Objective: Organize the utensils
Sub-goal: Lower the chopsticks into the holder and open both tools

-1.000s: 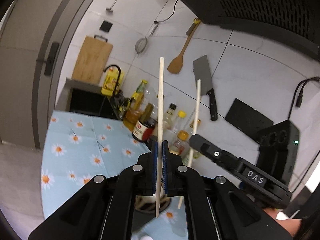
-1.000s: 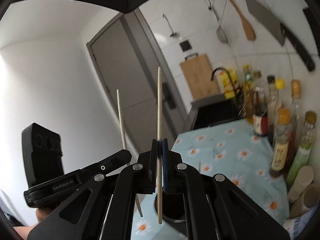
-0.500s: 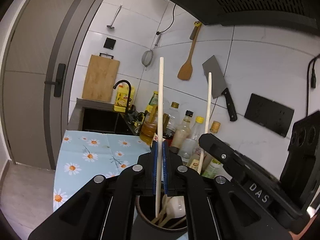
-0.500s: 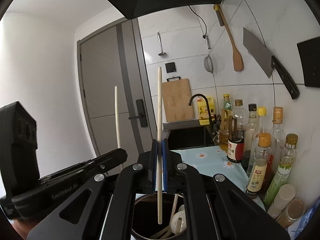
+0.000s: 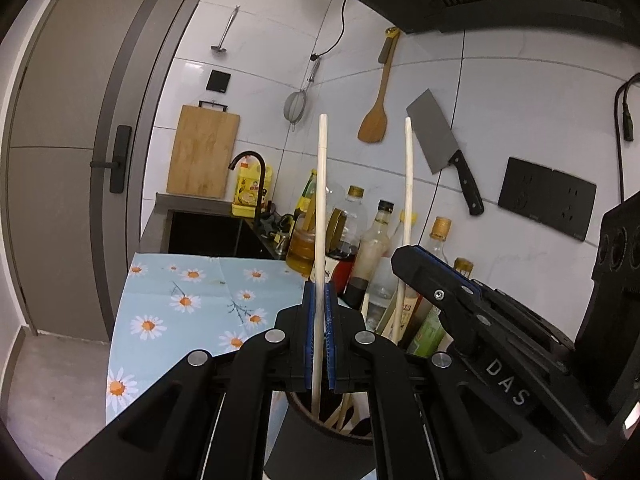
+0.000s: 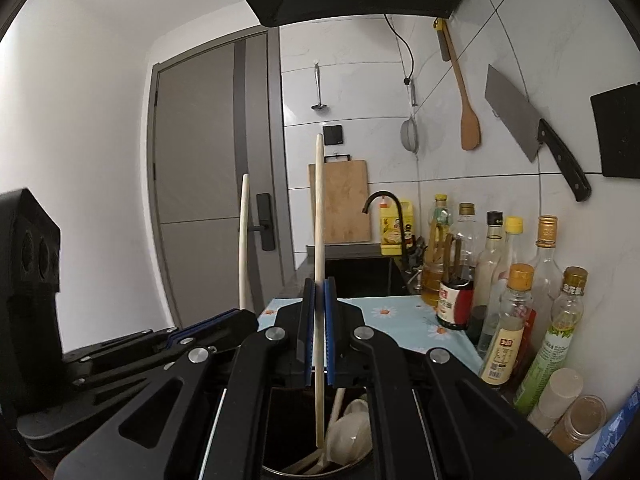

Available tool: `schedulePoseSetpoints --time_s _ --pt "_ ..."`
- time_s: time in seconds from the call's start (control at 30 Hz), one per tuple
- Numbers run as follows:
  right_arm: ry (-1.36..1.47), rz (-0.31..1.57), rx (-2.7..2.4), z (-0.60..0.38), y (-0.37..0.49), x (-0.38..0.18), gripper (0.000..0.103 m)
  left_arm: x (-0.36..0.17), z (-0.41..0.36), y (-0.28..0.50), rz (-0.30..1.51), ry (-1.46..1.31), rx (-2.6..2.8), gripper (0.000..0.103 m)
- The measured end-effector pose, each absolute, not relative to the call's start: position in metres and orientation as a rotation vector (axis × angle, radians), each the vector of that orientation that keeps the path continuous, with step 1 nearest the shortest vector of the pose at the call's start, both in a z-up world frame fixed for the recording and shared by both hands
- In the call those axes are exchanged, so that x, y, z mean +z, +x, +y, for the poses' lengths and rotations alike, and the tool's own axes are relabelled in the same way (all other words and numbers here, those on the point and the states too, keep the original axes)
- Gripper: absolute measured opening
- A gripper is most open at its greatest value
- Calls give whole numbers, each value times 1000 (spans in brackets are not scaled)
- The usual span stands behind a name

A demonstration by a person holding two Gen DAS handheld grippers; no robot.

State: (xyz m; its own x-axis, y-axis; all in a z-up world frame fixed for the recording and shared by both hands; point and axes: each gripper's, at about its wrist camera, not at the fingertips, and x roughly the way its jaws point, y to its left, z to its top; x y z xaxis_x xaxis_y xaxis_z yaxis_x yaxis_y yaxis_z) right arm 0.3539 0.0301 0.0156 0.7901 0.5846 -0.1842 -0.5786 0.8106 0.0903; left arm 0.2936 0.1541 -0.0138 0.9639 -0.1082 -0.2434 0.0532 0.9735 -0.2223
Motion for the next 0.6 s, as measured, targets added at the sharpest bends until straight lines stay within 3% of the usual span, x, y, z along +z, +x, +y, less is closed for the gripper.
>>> schedulePoseSetpoints --time_s 0.6 --pt "44 224 628 30 349 6 7 -27 153 291 314 -218 -90 5"
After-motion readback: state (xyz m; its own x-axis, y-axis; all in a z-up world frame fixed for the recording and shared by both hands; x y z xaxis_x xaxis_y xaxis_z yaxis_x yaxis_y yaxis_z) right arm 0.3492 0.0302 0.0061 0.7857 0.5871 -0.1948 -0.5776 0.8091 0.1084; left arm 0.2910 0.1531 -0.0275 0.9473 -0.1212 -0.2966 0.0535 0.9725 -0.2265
